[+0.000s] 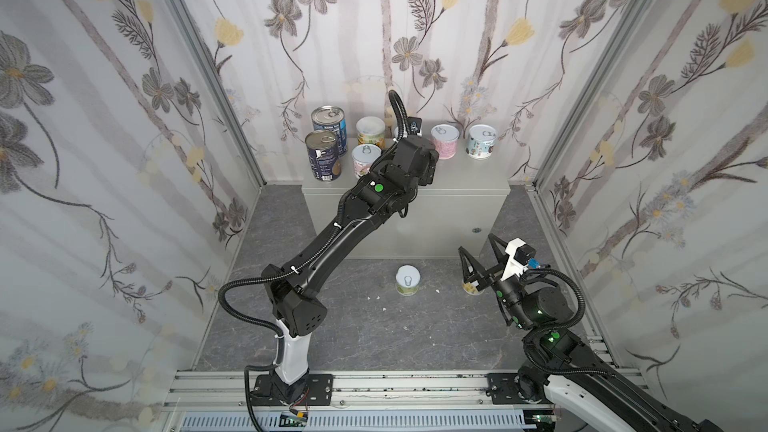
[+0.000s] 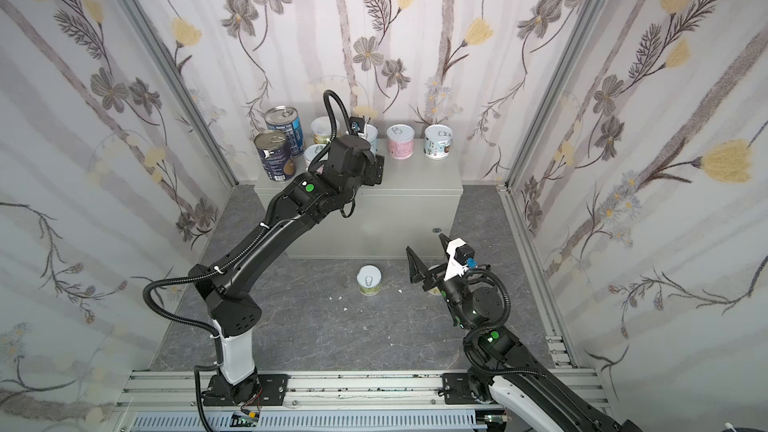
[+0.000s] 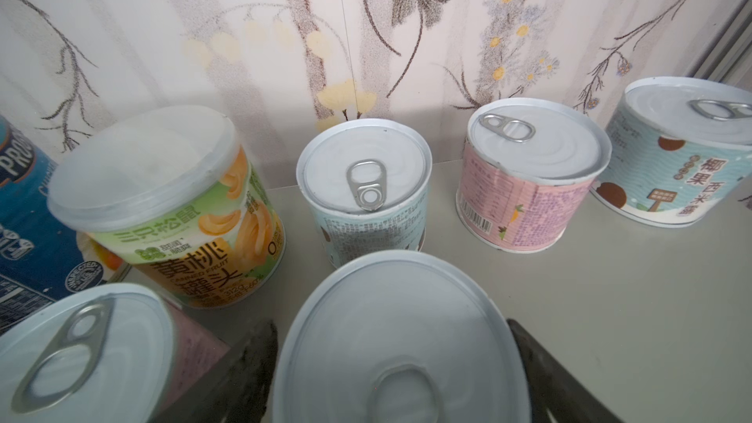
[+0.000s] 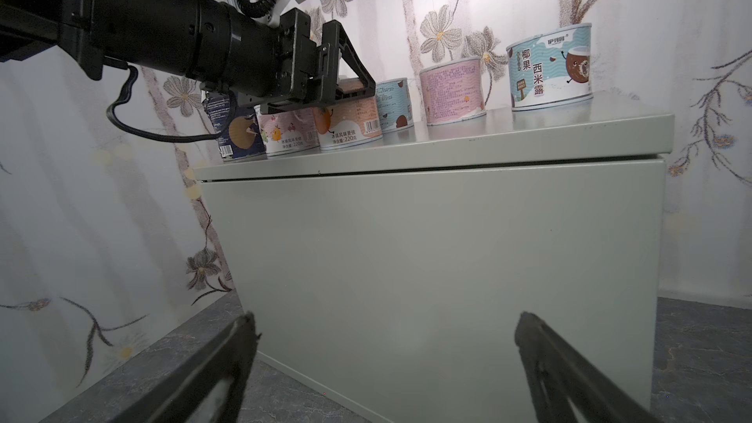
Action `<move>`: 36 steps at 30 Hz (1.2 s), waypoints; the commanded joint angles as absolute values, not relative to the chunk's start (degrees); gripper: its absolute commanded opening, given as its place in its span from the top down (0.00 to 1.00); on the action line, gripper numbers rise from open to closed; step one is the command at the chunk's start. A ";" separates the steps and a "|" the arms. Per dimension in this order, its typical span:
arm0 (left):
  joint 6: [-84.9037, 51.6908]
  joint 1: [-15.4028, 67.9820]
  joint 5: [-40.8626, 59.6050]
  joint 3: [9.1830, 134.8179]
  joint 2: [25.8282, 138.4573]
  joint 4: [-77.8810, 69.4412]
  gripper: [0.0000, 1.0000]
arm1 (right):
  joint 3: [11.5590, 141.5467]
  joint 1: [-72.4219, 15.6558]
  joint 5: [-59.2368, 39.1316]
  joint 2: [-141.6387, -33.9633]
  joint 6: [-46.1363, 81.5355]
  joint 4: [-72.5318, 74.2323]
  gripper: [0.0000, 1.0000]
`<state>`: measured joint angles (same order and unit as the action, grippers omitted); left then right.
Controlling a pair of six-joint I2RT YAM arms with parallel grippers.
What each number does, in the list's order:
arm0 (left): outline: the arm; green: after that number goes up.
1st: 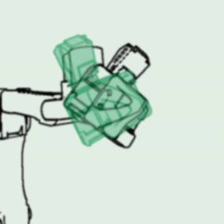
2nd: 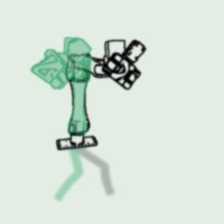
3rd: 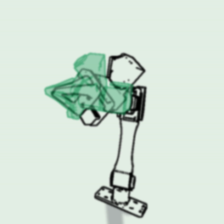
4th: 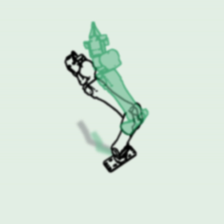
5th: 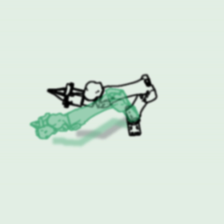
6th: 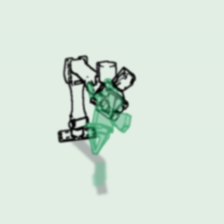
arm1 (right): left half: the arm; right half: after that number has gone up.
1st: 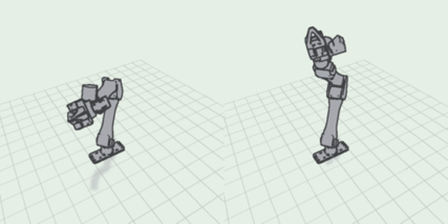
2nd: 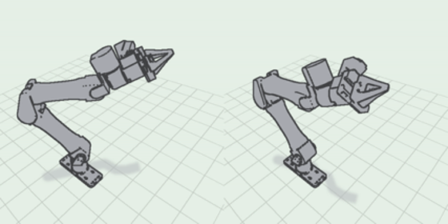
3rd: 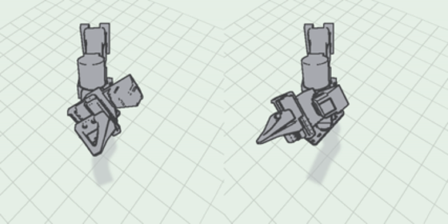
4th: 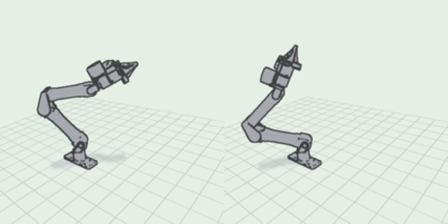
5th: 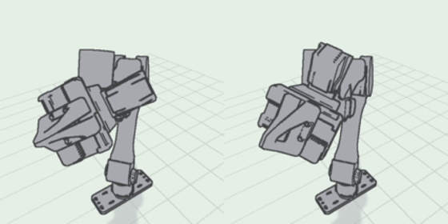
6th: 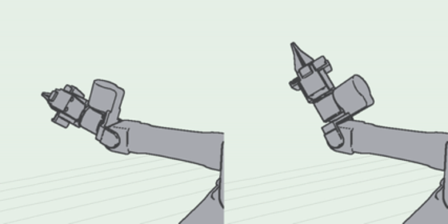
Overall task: Place and organize the canned foods onto the counter
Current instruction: 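Lift the open left gripper off the cans and draw it back toward the robot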
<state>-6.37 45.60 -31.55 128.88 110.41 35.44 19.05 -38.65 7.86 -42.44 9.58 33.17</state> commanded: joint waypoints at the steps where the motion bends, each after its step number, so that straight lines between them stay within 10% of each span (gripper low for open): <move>1: -6.33 45.53 -33.37 129.45 110.48 35.55 0.14 | 19.25 -38.67 7.38 -42.63 9.94 34.01 0.00; 36: -6.51 45.53 -17.75 123.67 100.48 31.71 0.00 | 20.43 -38.77 6.78 -44.71 9.80 34.47 0.00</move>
<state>-5.98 45.60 -20.12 125.91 102.94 35.22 19.81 -38.65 7.77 -44.36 9.58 33.19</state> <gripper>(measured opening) 0.997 0.996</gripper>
